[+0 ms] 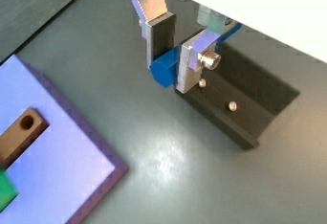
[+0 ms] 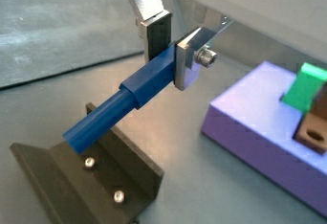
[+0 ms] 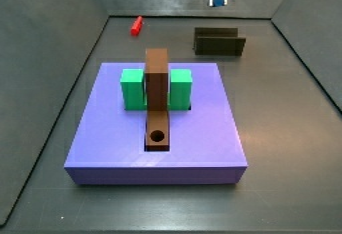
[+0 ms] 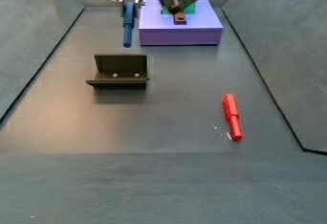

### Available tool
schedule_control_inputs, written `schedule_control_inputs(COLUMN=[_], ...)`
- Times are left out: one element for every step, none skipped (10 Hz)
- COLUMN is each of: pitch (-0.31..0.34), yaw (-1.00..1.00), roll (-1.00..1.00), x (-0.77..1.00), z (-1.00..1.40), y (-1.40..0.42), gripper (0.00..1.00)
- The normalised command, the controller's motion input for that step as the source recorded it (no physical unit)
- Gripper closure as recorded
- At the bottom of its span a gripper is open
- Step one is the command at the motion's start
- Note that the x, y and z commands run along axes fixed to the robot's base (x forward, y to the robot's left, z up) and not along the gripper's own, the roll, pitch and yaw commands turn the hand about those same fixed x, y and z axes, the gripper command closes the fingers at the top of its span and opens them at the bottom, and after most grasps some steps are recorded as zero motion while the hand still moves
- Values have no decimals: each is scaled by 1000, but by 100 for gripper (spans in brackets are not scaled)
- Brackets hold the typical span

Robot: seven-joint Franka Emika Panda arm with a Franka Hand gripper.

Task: Pick up the blue object. Move up. Place the blue object on the fixture. Regrasp the blue object. Move to above the board. Insert the blue object.
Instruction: Place the blue object on the fixture.

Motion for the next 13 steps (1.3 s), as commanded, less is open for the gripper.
schedule_control_inputs(pitch=[0, 17, 69, 66, 49, -20, -91, -74, 0, -89, -180, -106, -117], yaw=[86, 114, 123, 149, 149, 146, 80, 63, 0, -3, -54, -89, -106], roll=[-1000, -1000, -1000, -1000, -983, -466, -446, -71, 157, 214, 0, 0, 0], x=[451, 414, 391, 374, 337, 146, 0, -31, 0, 60, 0, 0, 0], z=[0, 0, 0, -100, -180, -289, -229, -143, -194, -354, -314, -263, -257], y=[46, 91, 163, 229, 320, 214, 154, 3, -43, -123, 0, 0, 0], gripper=[100, 100, 100, 100, 100, 100, 100, 100, 100, 100, 100, 100, 100])
